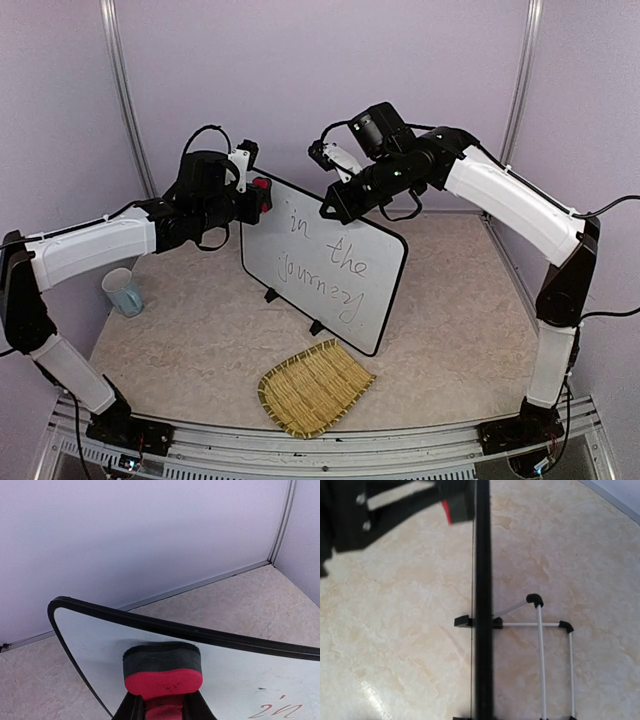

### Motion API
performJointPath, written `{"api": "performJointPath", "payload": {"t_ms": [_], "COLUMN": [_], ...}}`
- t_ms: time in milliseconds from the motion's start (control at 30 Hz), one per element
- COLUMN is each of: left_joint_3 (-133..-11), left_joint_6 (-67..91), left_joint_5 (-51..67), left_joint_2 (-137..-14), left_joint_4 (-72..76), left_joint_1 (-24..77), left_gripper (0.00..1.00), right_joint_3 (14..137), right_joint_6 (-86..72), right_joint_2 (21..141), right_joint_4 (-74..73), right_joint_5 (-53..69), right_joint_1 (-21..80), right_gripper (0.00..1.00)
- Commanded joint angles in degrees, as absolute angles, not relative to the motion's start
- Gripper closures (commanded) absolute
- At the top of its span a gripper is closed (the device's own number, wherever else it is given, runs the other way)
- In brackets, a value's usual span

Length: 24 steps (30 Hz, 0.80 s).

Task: Erase the whiteboard
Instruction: Erase the center of the whiteboard.

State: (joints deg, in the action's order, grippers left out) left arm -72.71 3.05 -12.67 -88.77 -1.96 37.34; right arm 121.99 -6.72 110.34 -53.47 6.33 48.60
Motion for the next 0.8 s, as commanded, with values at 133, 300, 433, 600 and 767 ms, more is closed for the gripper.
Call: {"api": "performJointPath", "payload": {"t_ms": [133,300,433,600,767], "left_joint_3": [-73.6,-73.6,-73.5,-73.4,-73.5], "left_joint_6": [1.7,0.2,-0.5,-0.4,-0.4], "left_joint_5": [-10.2,-8.0,-7.3,-8.4,-11.6], "left_joint_2": [-90.5,-91.2,-91.6,-92.5,-93.8], "left_joint_4": [1.3,2.3,2.6,2.2,1.1], "left_joint_1": [36.4,39.3,42.5,46.3,50.2], "left_gripper": [0.84,0.84,0.84,0.84,0.84], "right_joint_3": [121.0,121.2,121.3,121.3,121.3], "right_joint_6": [-1.8,-1.8,-1.9,-1.8,-1.8], "right_joint_2": [113.6,113.8,113.8,113.7,113.6], "right_joint_4": [-58.0,-58.1,-58.1,-58.2,-58.1], "right_joint_5": [8.7,8.7,8.6,8.6,8.5], "right_joint_1": [51.2,51.3,51.3,51.4,51.4], "right_gripper": [1.00,1.00,1.00,1.00,1.00]}}
